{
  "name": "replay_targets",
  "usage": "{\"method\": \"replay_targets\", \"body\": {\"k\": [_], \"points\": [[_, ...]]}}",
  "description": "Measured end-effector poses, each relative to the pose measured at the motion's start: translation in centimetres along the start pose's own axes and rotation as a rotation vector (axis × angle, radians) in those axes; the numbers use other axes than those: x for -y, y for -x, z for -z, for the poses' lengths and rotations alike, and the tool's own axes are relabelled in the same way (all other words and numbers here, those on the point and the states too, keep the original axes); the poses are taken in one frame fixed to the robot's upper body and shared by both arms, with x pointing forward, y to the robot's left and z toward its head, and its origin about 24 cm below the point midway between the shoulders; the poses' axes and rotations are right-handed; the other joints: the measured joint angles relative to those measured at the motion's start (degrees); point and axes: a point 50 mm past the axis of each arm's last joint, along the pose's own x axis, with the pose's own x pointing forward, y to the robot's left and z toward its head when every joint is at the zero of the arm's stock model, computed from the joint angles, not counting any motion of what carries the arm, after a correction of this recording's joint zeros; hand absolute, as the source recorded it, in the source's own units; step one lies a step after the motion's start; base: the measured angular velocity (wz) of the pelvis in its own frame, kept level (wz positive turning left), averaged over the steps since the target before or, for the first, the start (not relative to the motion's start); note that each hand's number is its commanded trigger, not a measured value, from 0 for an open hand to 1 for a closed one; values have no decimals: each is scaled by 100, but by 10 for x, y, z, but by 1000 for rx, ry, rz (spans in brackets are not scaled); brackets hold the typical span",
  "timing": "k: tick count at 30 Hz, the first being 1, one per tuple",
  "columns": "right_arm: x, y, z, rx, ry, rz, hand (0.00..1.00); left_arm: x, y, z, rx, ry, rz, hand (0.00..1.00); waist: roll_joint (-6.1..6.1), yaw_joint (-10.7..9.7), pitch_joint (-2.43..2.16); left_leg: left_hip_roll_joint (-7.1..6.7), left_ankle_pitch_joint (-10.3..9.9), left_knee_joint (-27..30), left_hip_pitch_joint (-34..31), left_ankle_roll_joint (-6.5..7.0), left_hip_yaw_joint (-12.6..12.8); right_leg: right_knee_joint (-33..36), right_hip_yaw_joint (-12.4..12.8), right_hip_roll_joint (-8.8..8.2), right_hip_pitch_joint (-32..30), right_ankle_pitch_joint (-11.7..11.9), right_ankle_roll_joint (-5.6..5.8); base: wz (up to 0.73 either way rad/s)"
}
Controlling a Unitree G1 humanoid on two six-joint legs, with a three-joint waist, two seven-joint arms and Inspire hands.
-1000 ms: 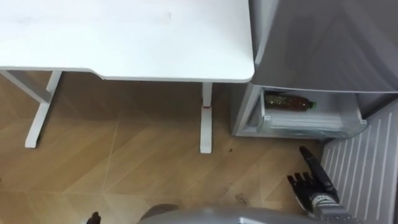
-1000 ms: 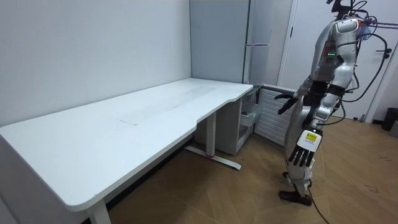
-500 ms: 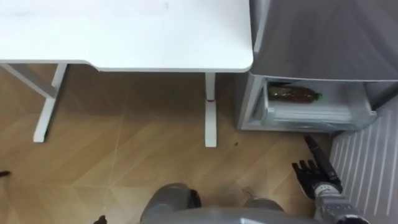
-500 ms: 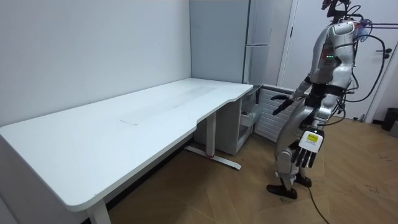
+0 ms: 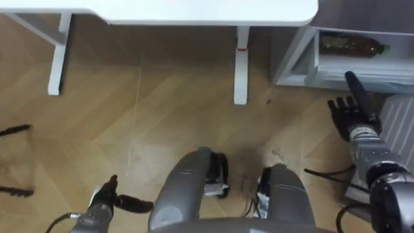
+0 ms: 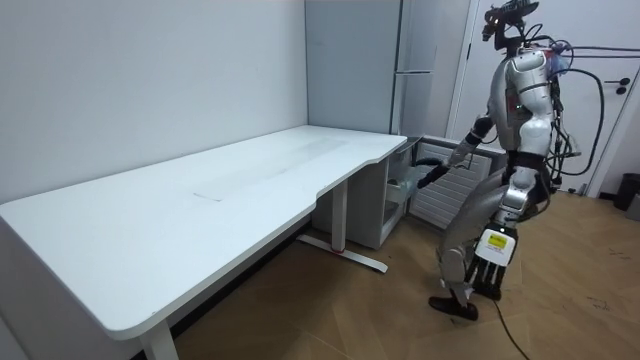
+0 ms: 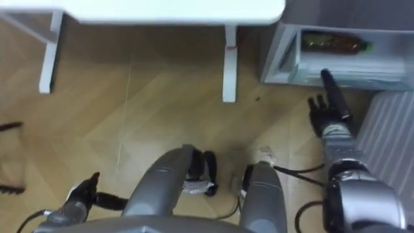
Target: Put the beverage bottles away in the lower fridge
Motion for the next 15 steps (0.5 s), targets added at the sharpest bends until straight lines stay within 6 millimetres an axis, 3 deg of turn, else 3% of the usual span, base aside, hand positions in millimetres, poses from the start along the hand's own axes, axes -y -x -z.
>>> {"method": "replay_targets", "body": {"k": [4,6,9,11,15], "points": [[-27,-7,-18,39,20,-53,0,-5,4,2,17,-46,2,0,-129,76,6,-99,228,47,-636,-13,-34,268,-14,-93,-683,-6,3,21],[-28,-7,-20,46,19,-26,0,-3,7,10,4,-45,15,0,-165,32,5,-137,335,124,-999,-96,-148,397,-166,-142,-981,-38,-89,29],[-38,-8,-31,76,27,-31,0,-1,8,9,12,-35,33,0,-209,84,17,-173,479,220,-1426,-117,-176,637,-268,-245,-1379,-74,-168,28],[-61,-12,-36,98,4,-71,0,1,8,10,10,-19,39,0,-235,122,24,-192,563,345,-1787,-157,-190,884,-320,-323,-1768,-117,-239,20],[-64,-12,-43,131,-34,-57,0,1,9,11,6,-54,53,0,-332,83,27,-425,668,451,-2206,-270,-346,1237,-466,-622,-2168,-210,-332,38]]}}
